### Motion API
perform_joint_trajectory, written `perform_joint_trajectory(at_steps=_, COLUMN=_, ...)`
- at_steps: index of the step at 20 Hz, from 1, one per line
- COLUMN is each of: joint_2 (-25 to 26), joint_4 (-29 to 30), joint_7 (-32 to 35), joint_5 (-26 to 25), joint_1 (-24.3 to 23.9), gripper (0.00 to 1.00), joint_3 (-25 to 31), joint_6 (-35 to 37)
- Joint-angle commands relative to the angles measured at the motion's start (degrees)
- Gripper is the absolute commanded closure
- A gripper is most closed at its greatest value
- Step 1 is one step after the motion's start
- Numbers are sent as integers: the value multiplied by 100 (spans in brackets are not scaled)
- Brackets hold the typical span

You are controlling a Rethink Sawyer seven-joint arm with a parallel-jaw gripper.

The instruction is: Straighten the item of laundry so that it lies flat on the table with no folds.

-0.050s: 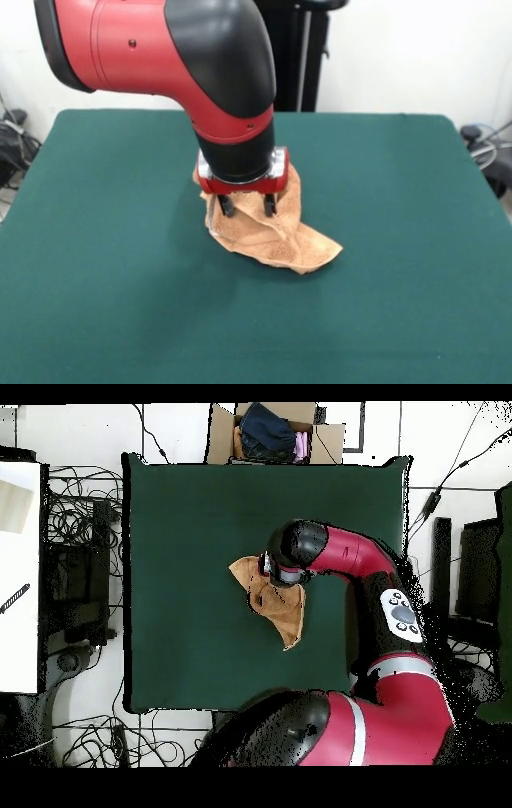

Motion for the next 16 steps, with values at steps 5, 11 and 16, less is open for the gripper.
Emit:
perform_joint_trajectory(at_steps=5, joint_2=195, joint_4=-191, joint_7=346, joint_5=89, joint_1=257, gripper=0, joint_3=286, joint_6=239)
perform_joint_trajectory(at_steps=11, joint_2=-12, joint_4=36, joint_7=490, joint_5=77, joint_1=344, gripper=0, joint_3=196, joint_6=114)
perform_joint_trajectory(at_steps=16, joint_2=-142, joint_4=224, joint_7=618, joint_5=50, joint_1=408, gripper=0, joint_3=109, joint_6=-68)
